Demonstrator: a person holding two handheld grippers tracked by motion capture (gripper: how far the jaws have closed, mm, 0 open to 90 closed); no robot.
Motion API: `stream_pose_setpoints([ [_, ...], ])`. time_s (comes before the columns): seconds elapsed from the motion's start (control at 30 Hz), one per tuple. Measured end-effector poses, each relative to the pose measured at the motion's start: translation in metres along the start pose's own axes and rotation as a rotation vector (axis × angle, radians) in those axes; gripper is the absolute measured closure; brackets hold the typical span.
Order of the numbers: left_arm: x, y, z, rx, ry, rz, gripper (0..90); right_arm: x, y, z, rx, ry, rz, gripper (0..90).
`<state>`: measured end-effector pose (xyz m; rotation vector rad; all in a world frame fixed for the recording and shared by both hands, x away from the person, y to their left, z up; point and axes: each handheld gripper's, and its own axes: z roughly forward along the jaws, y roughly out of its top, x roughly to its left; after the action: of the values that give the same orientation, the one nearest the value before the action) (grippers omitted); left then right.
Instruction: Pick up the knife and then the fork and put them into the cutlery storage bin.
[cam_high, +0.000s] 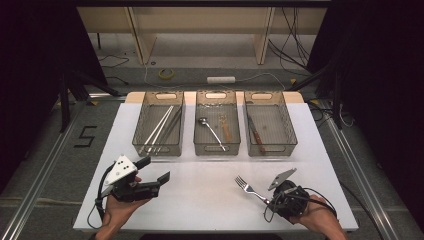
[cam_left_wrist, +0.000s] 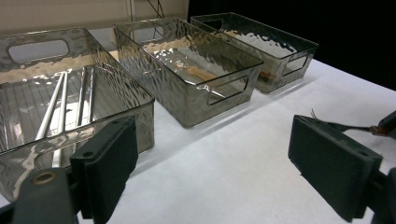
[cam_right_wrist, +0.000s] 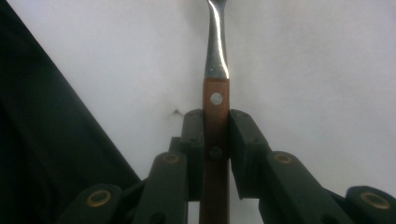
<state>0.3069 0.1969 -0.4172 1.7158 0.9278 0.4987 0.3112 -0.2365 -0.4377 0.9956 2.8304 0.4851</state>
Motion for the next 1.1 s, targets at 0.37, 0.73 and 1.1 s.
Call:
stream_pose_setpoints([
  [0.37,0.001,0.0,0.0,0.0,0.003,-0.002,15.4,-0.014,0.008,-0.011,-0.069,0.017,0.026,77.4],
  [0.73,0.001,0.0,0.0,0.001,0.001,-0.003,15.4,-0.027,0.021,-0.018,-0.12,0.008,0.055,77.4],
  [1.1,0.001,-0.001,0.0,0.002,0.005,-0.005,15.4,-0.044,0.038,-0.031,-0.172,-0.004,0.078,77.4],
])
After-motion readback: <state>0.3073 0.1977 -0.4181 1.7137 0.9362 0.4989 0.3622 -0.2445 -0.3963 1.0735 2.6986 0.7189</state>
